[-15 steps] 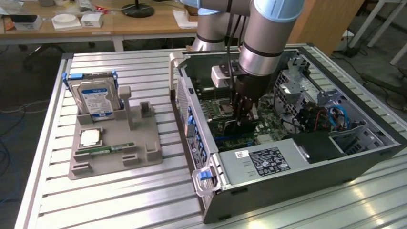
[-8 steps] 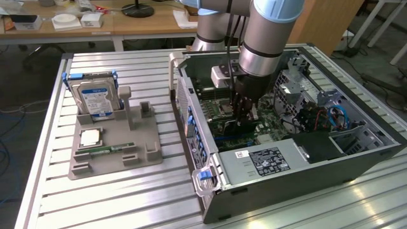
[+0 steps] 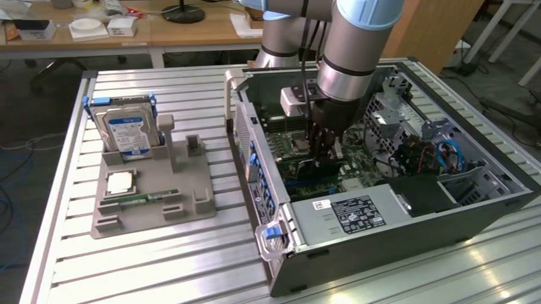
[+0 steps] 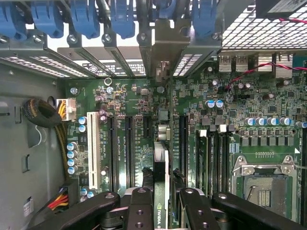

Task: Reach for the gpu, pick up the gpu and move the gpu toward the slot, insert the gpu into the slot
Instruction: 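Insert the gpu into the slot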

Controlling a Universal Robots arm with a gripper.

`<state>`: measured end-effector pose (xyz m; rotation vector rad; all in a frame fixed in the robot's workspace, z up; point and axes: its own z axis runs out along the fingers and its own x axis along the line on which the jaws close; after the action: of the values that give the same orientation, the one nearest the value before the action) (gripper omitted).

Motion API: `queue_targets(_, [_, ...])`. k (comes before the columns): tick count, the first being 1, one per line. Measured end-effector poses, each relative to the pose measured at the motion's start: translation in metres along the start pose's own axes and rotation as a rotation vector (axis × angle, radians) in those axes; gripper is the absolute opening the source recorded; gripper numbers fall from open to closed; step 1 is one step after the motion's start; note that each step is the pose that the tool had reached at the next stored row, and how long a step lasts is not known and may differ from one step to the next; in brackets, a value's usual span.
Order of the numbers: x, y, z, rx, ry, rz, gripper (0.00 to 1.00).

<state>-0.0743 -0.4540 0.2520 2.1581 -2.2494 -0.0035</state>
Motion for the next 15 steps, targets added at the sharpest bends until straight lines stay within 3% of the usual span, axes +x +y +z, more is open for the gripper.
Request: queue_targets(15, [-0.0001, 0.0001, 0.0026, -0.0011, 0.0001, -0.011, 0.26])
